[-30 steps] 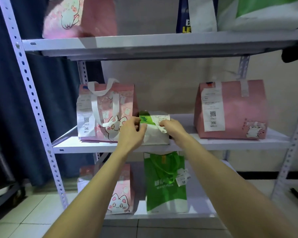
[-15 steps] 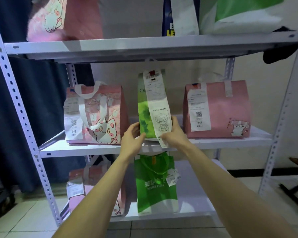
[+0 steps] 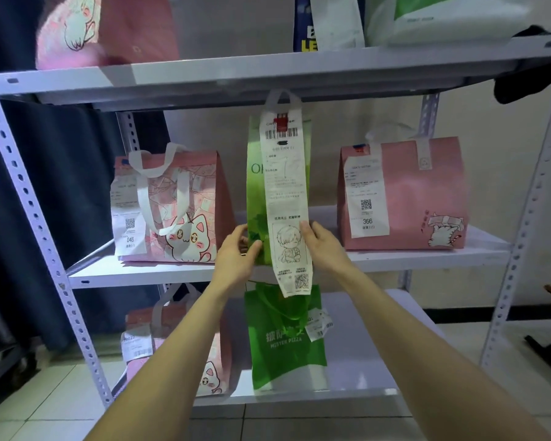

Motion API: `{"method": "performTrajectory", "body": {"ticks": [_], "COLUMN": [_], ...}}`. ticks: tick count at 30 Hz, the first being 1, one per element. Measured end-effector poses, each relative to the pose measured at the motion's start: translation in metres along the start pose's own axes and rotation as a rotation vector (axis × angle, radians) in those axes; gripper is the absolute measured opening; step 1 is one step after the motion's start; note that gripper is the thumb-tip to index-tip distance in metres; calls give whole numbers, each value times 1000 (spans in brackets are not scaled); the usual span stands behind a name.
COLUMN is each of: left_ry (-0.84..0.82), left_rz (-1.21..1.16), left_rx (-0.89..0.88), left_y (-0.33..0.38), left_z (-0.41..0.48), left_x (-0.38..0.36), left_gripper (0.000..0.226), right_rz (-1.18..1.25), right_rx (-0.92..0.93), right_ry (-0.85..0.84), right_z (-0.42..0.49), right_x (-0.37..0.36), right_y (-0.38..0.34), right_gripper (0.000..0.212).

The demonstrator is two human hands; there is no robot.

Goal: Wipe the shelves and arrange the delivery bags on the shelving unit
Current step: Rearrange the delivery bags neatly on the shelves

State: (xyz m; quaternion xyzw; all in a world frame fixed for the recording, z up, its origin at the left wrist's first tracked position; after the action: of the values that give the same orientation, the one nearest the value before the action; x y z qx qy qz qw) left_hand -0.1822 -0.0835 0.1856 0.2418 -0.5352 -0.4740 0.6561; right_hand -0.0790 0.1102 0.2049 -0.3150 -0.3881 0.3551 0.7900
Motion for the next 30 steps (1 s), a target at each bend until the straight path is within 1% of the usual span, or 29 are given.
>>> {"method": "performTrajectory", "body": {"ticks": [2, 4, 5, 6, 7, 9, 10, 11, 13, 15, 17, 19, 22, 25, 27, 30], "left_ry": [-31, -79, -100, -125, -143, -172, -183, -190, -195, -87, 4, -1, -51, -81, -91, -115], "left_rz": [51, 57, 36, 5, -36, -131, -185, -228, -229, -104, -52, -45, -47, -1, 35, 48], "left_rx": [-30, -13, 8, 30, 38, 38, 43, 49, 31, 7, -2, 2, -6, -21, -11, -16], "left_y": [-2, -7, -10, -10, -4, 10, 18, 25, 36, 42, 40, 35, 30, 23, 14, 1], "left_z": [-3, -3, 0, 3, 4, 10, 12, 15, 15, 10, 5, 5, 7, 6, 9, 11], "left_x": [-3, -4, -3, -2, 0, 3, 4, 3, -1, -3, -4, -5, -6, -3, -1, 1], "left_gripper": [34, 35, 38, 46, 57, 84, 90, 88, 75, 57, 47, 48, 54, 57, 61, 67], "right_rz": [-38, -49, -37, -10, 28, 116, 149, 155, 118, 50, 2, 3, 30, 30, 23, -2], "right_rx": [0, -2, -4, -8, -9, -23, -37, -42, -28, -52, -88, -101, -89, -73, -58, -56], "right_ry": [-37, -64, -72, -69, -58, -1, 26, 19, -64, -104, -97, -88, -60, -28, -11, -36], "right_z": [-4, -4, -3, 1, 4, 14, 19, 25, 28, 20, 13, 13, 16, 17, 17, 12], "right_x": [-4, -7, -7, -6, -4, 0, 1, -1, -14, -23, -25, -25, -24, -18, -13, -9], "right_y": [6, 9, 9, 8, 4, -2, -3, 0, 4, 6, 7, 9, 7, 9, 11, 18], "right_gripper": [38, 31, 30, 35, 45, 75, 85, 88, 76, 65, 54, 49, 44, 41, 42, 48]}}
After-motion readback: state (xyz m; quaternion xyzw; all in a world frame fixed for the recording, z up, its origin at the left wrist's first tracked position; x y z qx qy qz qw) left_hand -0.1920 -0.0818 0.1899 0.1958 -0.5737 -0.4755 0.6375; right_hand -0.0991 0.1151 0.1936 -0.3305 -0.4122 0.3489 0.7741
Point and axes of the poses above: each hand's wrist, its own z-axis towards the middle knuckle, its own x-axis out of the back of the hand, y = z × x, the point moved 6 cm from there along z, towards the middle knuckle, and after that the axes turned 14 degrees about x, right-handed, at the moved point
